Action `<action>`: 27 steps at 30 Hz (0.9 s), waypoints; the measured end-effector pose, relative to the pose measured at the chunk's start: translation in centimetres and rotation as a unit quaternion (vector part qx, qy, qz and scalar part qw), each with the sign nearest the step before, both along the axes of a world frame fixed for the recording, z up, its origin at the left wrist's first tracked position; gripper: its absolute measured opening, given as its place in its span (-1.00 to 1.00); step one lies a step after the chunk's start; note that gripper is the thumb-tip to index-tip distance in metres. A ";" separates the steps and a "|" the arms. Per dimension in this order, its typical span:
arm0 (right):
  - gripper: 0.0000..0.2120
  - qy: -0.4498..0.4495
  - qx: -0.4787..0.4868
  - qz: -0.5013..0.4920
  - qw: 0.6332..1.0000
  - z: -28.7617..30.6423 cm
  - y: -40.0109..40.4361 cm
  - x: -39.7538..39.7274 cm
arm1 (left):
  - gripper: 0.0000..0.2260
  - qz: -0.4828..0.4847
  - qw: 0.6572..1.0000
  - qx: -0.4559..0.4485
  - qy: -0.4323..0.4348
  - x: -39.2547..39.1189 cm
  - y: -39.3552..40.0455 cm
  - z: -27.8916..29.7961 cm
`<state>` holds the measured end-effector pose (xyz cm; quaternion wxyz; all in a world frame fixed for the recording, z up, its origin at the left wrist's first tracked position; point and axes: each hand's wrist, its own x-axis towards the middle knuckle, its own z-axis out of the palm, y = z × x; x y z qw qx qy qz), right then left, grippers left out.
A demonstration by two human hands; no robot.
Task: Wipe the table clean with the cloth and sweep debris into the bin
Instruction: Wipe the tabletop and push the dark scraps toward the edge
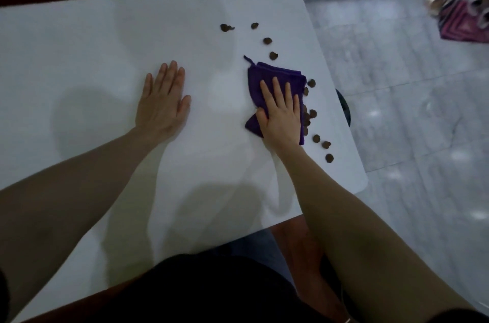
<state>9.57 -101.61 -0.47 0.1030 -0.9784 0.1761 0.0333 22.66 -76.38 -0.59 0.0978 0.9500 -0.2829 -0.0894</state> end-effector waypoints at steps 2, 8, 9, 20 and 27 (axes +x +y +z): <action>-0.43 -0.004 0.001 -0.012 1.000 0.1 -1.0 -0.8 | -0.39 0.001 1.000 -0.001 -0.001 0.4 -0.4 0.1; -0.41 -0.005 0.011 -0.039 0.999 -0.2 -1.9 -2.5 | -0.39 0.008 1.000 -0.007 -0.001 1.3 0.1 0.1; -0.41 -0.002 0.011 -0.039 0.999 -0.2 -1.7 -2.5 | -0.40 0.008 1.000 -0.007 0.000 1.7 0.2 0.1; -0.41 -0.005 0.022 0.186 0.982 -0.1 6.9 0.8 | -0.45 0.045 0.998 0.022 -0.022 6.9 3.1 -0.6; -0.43 -0.001 0.014 0.265 0.964 -0.1 9.7 8.3 | -0.46 0.054 0.998 0.016 -0.038 6.7 3.1 -1.0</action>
